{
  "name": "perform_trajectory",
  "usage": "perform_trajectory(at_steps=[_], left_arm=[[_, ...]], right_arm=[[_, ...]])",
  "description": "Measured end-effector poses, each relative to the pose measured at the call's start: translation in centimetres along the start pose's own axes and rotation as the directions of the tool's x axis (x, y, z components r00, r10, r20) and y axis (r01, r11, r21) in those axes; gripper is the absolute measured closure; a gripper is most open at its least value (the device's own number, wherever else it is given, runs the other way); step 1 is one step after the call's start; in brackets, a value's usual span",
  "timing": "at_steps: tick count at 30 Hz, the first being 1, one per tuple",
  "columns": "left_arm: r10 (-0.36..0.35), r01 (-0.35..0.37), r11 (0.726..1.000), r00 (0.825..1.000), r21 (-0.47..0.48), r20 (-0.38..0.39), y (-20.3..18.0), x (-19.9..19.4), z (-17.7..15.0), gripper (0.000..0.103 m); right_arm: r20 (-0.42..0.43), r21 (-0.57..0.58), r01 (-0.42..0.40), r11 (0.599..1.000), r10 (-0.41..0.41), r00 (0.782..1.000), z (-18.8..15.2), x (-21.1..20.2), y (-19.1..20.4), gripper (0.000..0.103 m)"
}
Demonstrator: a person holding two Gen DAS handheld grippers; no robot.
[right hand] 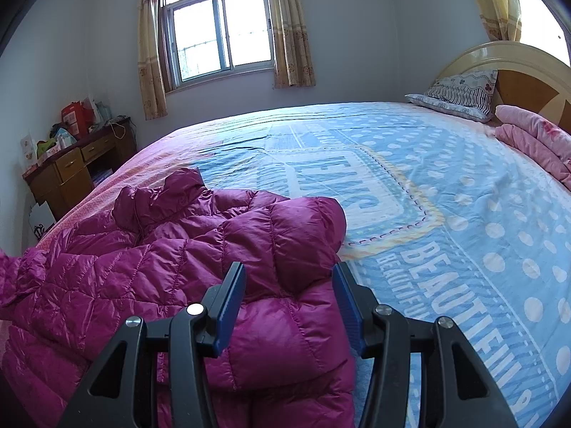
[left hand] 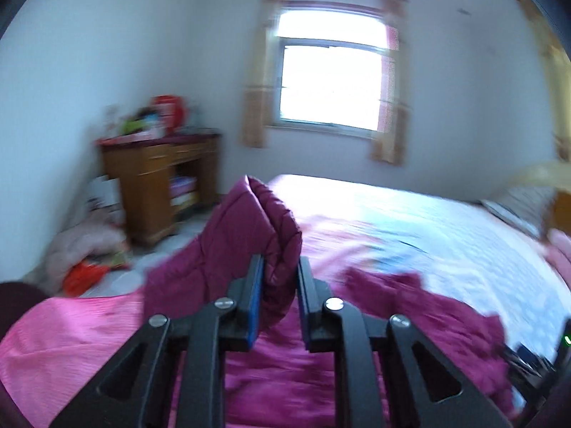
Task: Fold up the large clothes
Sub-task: 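Fold the held sleeve across the jacket body with the left tool and release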
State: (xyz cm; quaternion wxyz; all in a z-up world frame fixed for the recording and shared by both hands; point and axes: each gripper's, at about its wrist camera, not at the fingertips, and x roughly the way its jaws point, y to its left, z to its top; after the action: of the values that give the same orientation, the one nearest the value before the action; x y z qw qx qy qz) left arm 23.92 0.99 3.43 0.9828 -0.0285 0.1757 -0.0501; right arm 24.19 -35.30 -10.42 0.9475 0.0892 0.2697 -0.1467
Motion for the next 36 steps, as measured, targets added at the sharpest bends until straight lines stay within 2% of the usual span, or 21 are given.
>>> perform_trajectory(at_steps=[3, 6, 9, 10, 11, 12, 13, 14, 16, 17, 21, 22, 24, 25, 26, 27, 29, 32, 34, 35, 36], left_arm=[[-0.077, 0.079, 0.991, 0.997, 0.104, -0.025, -5.6, 0.3, -2.0, 0.085], [-0.133, 0.148, 0.971, 0.987, 0.19, -0.087, -10.1, 0.3, -4.8, 0.085], [-0.15, 0.193, 0.95, 0.972, 0.245, -0.183, -13.2, 0.6, -7.8, 0.076], [-0.159, 0.212, 0.943, 0.964, 0.258, -0.212, -13.6, 0.6, -8.5, 0.068], [-0.164, 0.228, 0.934, 0.957, 0.275, -0.238, -13.8, 0.7, -9.2, 0.051], [-0.161, 0.231, 0.93, 0.956, 0.286, -0.246, -14.0, 0.4, -9.6, 0.042], [-0.159, 0.23, 0.927, 0.956, 0.295, -0.247, -13.7, 0.2, -9.9, 0.026], [-0.17, 0.236, 0.926, 0.957, 0.295, -0.235, -13.4, -0.7, -10.0, 0.022], [-0.202, 0.261, 0.922, 0.954, 0.286, -0.22, -12.7, -1.9, -9.7, 0.02], [-0.215, 0.273, 0.92, 0.951, 0.279, -0.221, -12.1, -2.6, -9.6, 0.014], [-0.213, 0.26, 0.946, 0.949, 0.195, -0.235, -8.7, -4.0, -9.6, 0.006], [-0.207, 0.251, 0.954, 0.947, 0.164, -0.246, -7.2, -4.2, -9.6, 0.004], [-0.173, 0.203, 0.975, 0.95, 0.093, -0.259, -3.9, -3.7, -9.5, 0.003], [-0.143, 0.165, 0.984, 0.955, 0.066, -0.262, -2.3, -3.4, -9.4, 0.003], [-0.097, 0.11, 0.993, 0.96, 0.035, -0.264, -0.6, -3.0, -9.5, 0.003], [-0.053, 0.055, 0.998, 0.959, 0.0, -0.278, 1.0, -2.3, -9.6, 0.003], [0.014, -0.043, 0.996, 0.94, -0.078, -0.341, 3.9, -0.5, -10.0, 0.004], [0.073, -0.147, 0.975, 0.921, -0.168, -0.382, 6.8, 1.0, -10.8, 0.004], [0.105, -0.194, 0.964, 0.906, -0.18, -0.41, 7.6, 1.9, -11.5, 0.004], [0.094, -0.197, 0.959, 0.899, -0.203, -0.428, 8.1, 2.3, -12.0, 0.004], [0.07, -0.192, 0.953, 0.892, -0.235, -0.446, 8.4, 2.8, -12.4, 0.004]], right_arm=[[-0.002, 0.008, -0.006, 1.0, 0.006, 1.0, 0.0, 0.0, -0.2, 0.051], [-0.005, 0.017, -0.013, 1.0, 0.013, 1.0, 0.0, 0.1, -0.4, 0.051], [-0.008, 0.024, -0.017, 1.0, 0.017, 1.0, 0.0, 0.2, -0.6, 0.051], [-0.009, 0.026, -0.018, 1.0, 0.018, 1.0, 0.0, 0.2, -0.6, 0.051], [-0.01, 0.028, -0.02, 0.999, 0.02, 1.0, 0.0, 0.2, -0.7, 0.051], [-0.01, 0.03, -0.021, 0.999, 0.022, 1.0, 0.0, 0.3, -0.7, 0.051], [-0.011, 0.033, -0.023, 0.999, 0.023, 1.0, 0.0, 0.3, -0.8, 0.051], [-0.012, 0.035, -0.023, 0.999, 0.024, 1.0, 0.0, 0.3, -0.8, 0.051], [-0.013, 0.04, -0.024, 0.999, 0.025, 1.0, 0.0, 0.3, -1.0, 0.051], [-0.013, 0.043, -0.026, 0.999, 0.026, 1.0, 0.1, 0.3, -1.1, 0.051], [-0.025, 0.061, -0.062, 0.996, 0.063, 0.998, 0.2, 0.5, -1.3, 0.051], [-0.033, 0.068, -0.089, 0.994, 0.091, 0.995, 0.3, 0.5, -1.4, 0.051], [-0.054, 0.105, -0.192, 0.976, 0.199, 0.979, 0.7, 0.4, -1.2, 0.051], [-0.067, 0.128, -0.247, 0.961, 0.257, 0.964, 1.0, 0.1, -0.7, 0.051], [-0.08, 0.145, -0.307, 0.94, 0.321, 0.944, 1.2, -0.1, 0.1, 0.047], [-0.092, 0.149, -0.353, 0.924, 0.368, 0.925, 1.4, -0.2, 1.2, 0.032], [-0.132, 0.14, -0.421, 0.896, 0.438, 0.889, 1.5, 0.2, 3.8, 0.017], [-0.218, 0.153, -0.454, 0.878, 0.478, 0.851, 1.0, 2.1, 6.9, 0.017], [-0.283, 0.129, -0.409, 0.903, 0.429, 0.858, 0.4, 3.3, 8.5, 0.017], [-0.296, 0.112, -0.4, 0.91, 0.415, 0.86, 0.1, 3.7, 9.2, 0.018], [-0.291, 0.086, -0.394, 0.915, 0.401, 0.869, -0.1, 3.6, 9.7, 0.031]])
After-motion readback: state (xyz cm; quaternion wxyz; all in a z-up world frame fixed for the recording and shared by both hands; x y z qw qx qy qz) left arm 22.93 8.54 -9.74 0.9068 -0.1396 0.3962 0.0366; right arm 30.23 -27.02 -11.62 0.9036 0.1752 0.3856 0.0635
